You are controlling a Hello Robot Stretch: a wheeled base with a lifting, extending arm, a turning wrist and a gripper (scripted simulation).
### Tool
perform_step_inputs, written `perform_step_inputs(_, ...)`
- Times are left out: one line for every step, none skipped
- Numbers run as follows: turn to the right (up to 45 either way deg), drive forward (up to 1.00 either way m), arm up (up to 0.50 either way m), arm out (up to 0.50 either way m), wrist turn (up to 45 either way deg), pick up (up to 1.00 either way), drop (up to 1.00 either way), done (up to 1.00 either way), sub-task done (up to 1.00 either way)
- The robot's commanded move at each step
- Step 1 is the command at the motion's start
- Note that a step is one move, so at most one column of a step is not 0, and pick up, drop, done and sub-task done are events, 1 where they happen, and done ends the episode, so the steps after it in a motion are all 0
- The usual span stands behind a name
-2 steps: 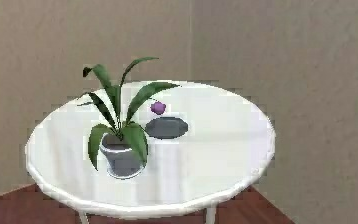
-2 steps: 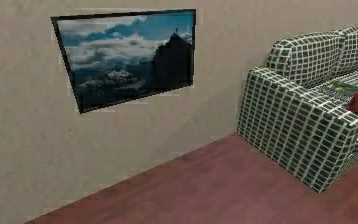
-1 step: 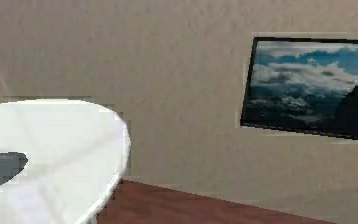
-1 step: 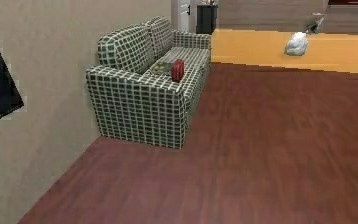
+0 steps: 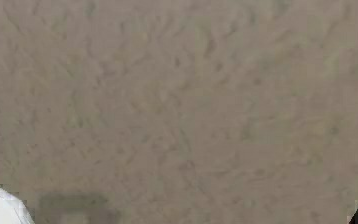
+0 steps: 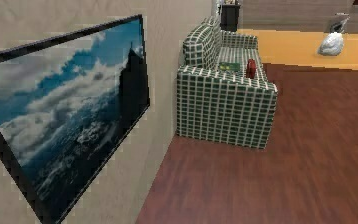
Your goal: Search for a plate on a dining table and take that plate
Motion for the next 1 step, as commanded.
perform_step_inputs(-3.0,0.0,0.0,0.0,0.0,0.0,0.0,0.0,0.0)
